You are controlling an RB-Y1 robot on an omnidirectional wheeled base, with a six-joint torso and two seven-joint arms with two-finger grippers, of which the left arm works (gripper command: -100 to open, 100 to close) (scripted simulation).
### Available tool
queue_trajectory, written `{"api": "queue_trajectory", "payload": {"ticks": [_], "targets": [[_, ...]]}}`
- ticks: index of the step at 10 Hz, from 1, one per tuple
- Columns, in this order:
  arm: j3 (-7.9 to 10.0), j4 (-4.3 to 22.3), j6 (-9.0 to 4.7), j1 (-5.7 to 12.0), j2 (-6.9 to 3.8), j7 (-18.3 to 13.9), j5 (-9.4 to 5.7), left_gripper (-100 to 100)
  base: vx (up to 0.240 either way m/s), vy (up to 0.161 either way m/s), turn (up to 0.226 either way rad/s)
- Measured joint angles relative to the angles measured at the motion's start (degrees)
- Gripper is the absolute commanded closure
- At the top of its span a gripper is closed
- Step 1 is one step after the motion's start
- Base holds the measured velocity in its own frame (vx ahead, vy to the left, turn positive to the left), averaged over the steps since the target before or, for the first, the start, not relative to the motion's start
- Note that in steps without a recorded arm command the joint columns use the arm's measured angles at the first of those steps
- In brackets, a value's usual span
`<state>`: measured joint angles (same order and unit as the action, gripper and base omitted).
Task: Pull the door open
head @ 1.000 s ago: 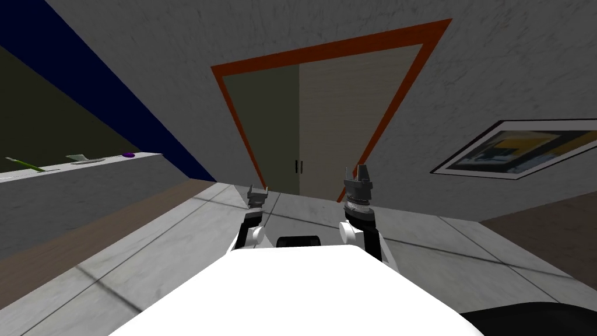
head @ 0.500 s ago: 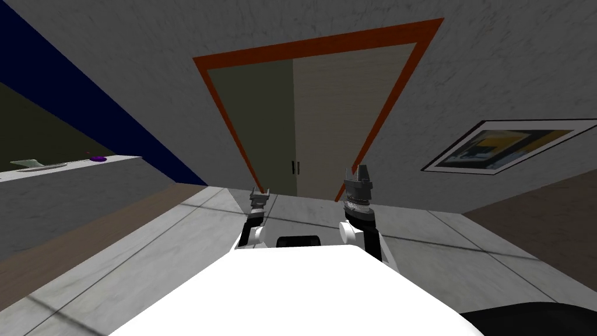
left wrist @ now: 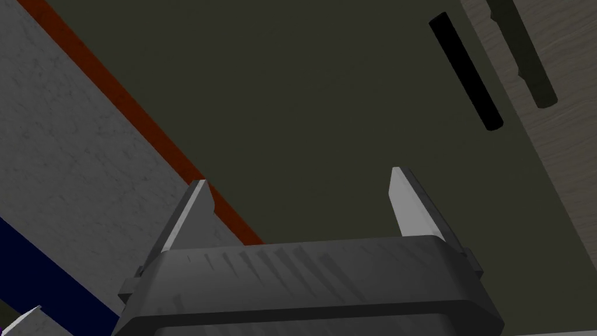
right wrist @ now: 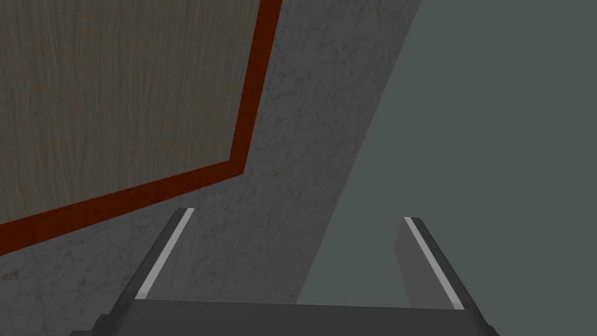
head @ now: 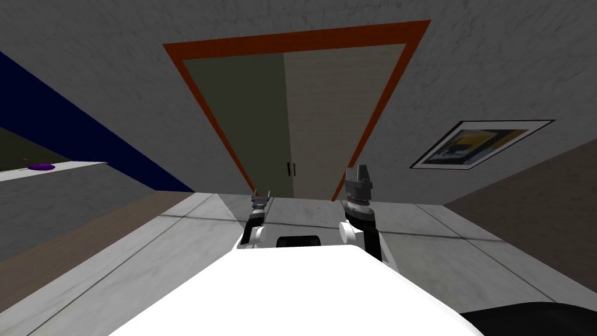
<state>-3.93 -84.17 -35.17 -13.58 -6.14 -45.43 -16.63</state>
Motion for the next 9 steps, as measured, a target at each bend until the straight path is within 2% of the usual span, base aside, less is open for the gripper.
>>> {"api": "queue_trajectory", "payload": {"ticks": [3, 5, 9], "targets": [[0.05, 4.31, -0.95, 1.75, -0.43, -3.45, -1.16, -100, 0.063, 0.002, -0.118], [-0.05, 7.7, -2.09, 3.1, -0.49, -5.75, -1.84, -100, 0.067, 0.008, -0.075], [0.08, 12.91, -2.93, 5.2, -1.02, -10.02, -3.39, -100, 0.069, -0.003, -0.101]]}}
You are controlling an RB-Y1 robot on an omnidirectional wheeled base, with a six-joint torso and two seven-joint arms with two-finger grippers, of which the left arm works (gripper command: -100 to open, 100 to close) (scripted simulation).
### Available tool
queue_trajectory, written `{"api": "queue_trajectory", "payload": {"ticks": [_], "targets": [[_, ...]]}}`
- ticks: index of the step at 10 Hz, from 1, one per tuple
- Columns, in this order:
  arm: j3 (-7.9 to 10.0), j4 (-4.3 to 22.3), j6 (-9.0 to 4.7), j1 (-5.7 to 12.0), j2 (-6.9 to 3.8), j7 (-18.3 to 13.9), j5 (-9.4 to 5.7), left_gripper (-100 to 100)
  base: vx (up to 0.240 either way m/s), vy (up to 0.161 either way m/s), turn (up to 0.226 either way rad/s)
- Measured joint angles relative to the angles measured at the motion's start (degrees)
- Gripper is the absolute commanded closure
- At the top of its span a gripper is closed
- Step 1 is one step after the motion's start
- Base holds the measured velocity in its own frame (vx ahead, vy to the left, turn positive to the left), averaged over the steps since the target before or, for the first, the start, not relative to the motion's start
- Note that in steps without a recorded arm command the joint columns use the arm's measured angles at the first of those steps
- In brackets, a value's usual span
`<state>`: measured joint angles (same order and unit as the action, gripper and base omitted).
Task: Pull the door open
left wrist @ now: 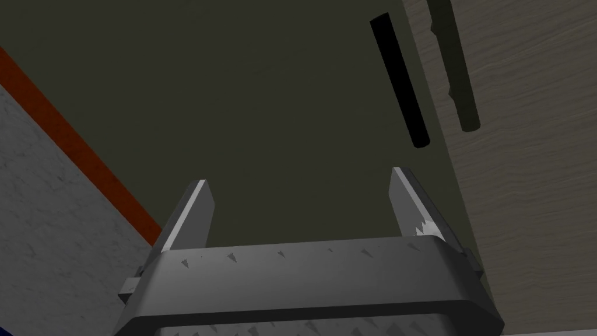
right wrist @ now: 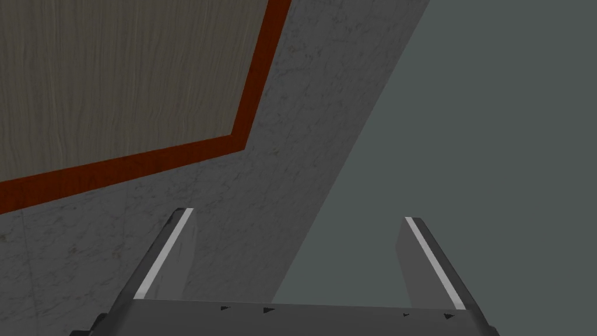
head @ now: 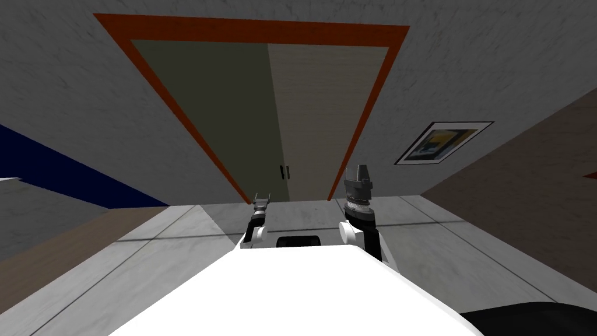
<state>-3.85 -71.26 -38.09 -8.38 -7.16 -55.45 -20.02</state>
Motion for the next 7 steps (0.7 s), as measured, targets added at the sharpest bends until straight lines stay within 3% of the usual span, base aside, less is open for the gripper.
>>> {"api": "queue_trajectory", "payload": {"ticks": [2, 7], "targets": [[-0.07, 2.64, -0.8, 0.87, -0.15, -1.7, -0.51, -100, 0.07, 0.008, -0.138], [-0.04, 12.93, -3.57, 5.26, -0.97, -9.3, -3.0, -100, 0.112, 0.009, -0.152]]}}
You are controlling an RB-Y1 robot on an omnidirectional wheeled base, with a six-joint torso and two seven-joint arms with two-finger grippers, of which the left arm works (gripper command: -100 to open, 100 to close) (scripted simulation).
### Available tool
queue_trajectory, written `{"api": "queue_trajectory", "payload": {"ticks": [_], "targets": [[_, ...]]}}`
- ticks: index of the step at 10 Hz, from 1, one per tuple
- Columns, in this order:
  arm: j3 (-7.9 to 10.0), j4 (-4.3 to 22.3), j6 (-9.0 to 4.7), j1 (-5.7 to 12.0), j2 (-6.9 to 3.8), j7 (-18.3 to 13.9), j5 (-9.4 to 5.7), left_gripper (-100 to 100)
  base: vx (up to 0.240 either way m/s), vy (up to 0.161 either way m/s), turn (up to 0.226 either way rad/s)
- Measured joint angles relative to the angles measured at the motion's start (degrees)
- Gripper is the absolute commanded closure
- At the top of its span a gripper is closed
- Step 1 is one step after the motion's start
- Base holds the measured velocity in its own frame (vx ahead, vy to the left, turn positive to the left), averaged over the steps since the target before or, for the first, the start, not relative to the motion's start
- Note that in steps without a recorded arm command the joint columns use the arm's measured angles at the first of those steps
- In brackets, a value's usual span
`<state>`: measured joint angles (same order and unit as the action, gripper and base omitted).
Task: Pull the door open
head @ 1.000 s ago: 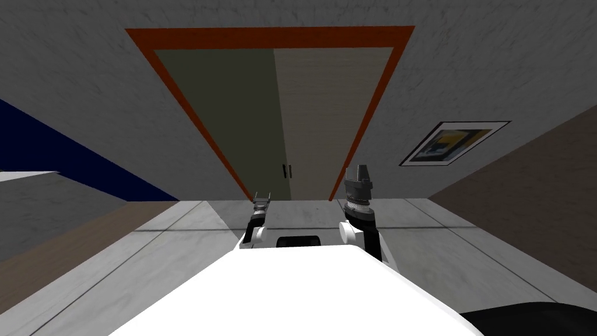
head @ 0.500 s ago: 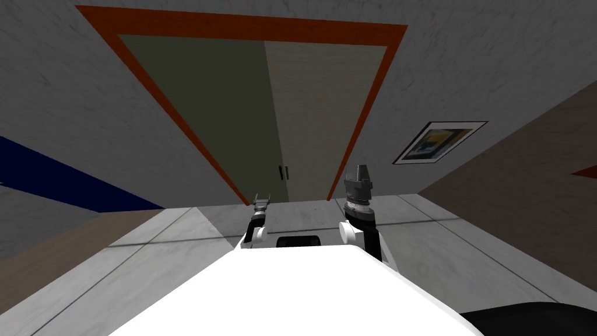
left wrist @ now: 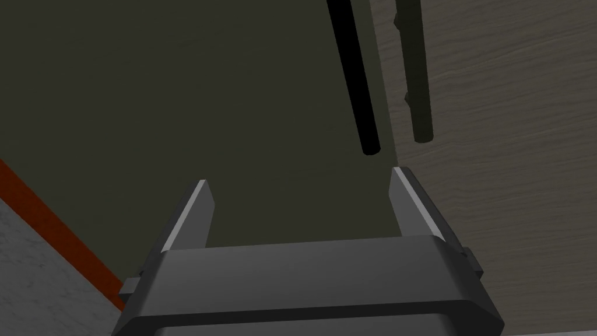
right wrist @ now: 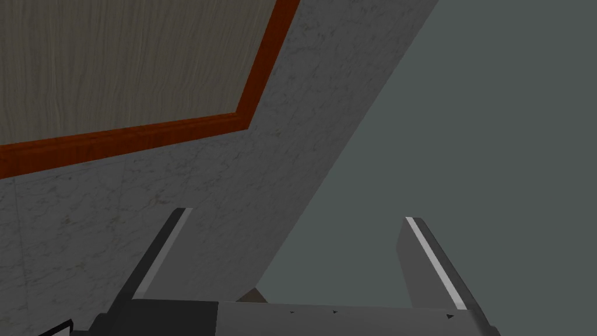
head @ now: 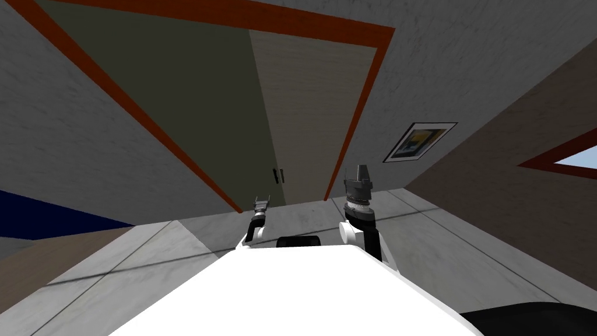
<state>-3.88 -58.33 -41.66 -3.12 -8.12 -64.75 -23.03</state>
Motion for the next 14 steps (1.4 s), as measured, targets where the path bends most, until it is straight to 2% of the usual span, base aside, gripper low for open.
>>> {"api": "queue_trajectory", "payload": {"ticks": [3, 6, 12, 13, 14], "targets": [[0.05, 4.47, -0.77, 1.68, -0.35, -3.94, -1.4, -100, 0.097, 0.02, -0.137], [0.03, 9.59, -2.12, 3.83, -0.8, -7.77, -2.61, -100, 0.106, 0.028, -0.117], [0.07, 17.3, -4.05, 7.48, -1.23, -13.82, -4.64, -100, 0.105, 0.03, -0.093], [0.07, 17.46, -4.16, 7.57, -1.25, -14.07, -4.67, -100, -0.07, 0.0, 0.128], [0.47, 17.97, -4.14, 6.9, -1.85, -14.2, -4.91, -100, -0.147, 0.009, 0.088]]}}
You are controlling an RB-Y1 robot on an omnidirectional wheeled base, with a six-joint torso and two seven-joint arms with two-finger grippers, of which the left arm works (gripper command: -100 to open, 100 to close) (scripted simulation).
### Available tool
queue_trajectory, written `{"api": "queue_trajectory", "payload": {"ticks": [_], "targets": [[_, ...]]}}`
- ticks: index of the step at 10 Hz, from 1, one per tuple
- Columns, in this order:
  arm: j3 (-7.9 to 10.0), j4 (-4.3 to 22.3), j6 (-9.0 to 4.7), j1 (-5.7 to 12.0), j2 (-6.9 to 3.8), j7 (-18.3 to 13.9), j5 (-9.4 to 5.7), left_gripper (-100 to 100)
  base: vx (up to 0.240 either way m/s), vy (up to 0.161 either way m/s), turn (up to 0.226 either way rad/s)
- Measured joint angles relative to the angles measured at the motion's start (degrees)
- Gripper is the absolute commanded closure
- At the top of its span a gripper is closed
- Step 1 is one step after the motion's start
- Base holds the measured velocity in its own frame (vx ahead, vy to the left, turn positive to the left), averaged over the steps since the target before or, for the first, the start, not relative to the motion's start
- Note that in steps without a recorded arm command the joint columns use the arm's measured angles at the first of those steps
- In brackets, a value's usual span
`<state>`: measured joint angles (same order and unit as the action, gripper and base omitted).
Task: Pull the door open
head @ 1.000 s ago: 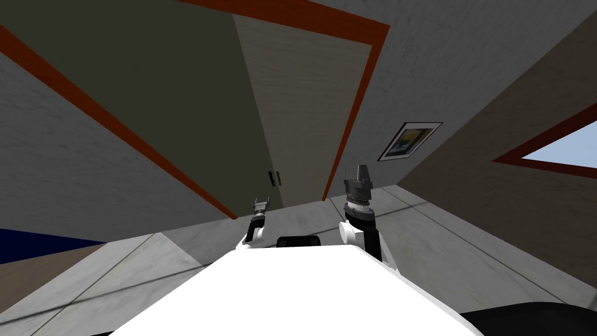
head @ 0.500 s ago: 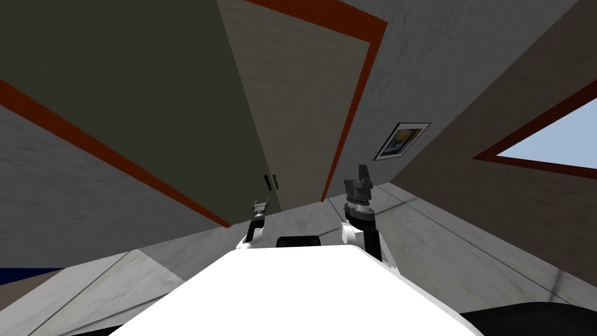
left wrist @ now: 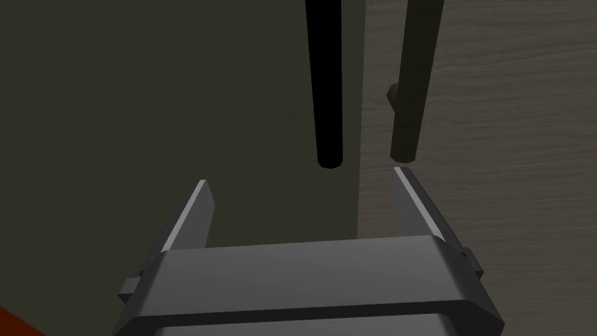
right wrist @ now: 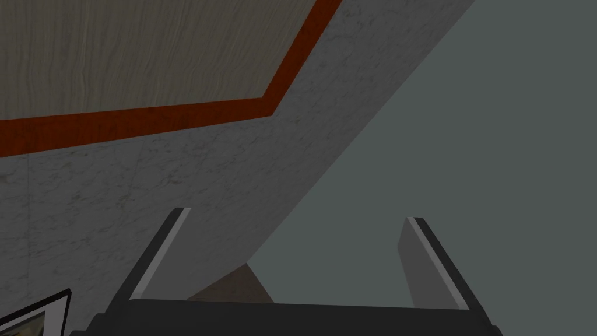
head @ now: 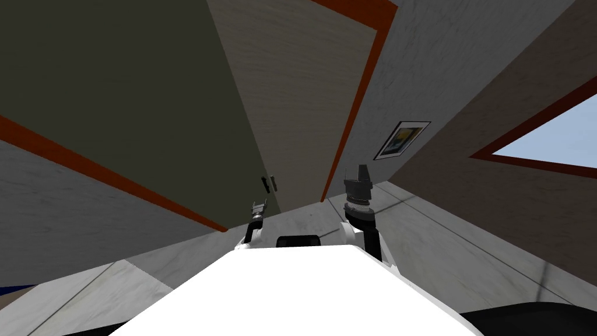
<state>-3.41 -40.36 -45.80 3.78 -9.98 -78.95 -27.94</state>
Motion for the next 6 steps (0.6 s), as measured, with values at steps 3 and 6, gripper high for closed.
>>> {"api": "queue_trajectory", "payload": {"ticks": [3, 6], "targets": [[1.24, 1.78, -0.28, -2.23, -1.83, -0.75, -0.72, -100, -0.165, -0.012, 0.079], [2.53, 1.24, 0.24, -5.01, -3.2, -0.66, -1.45, -100, -0.078, -0.009, 0.057]]}}
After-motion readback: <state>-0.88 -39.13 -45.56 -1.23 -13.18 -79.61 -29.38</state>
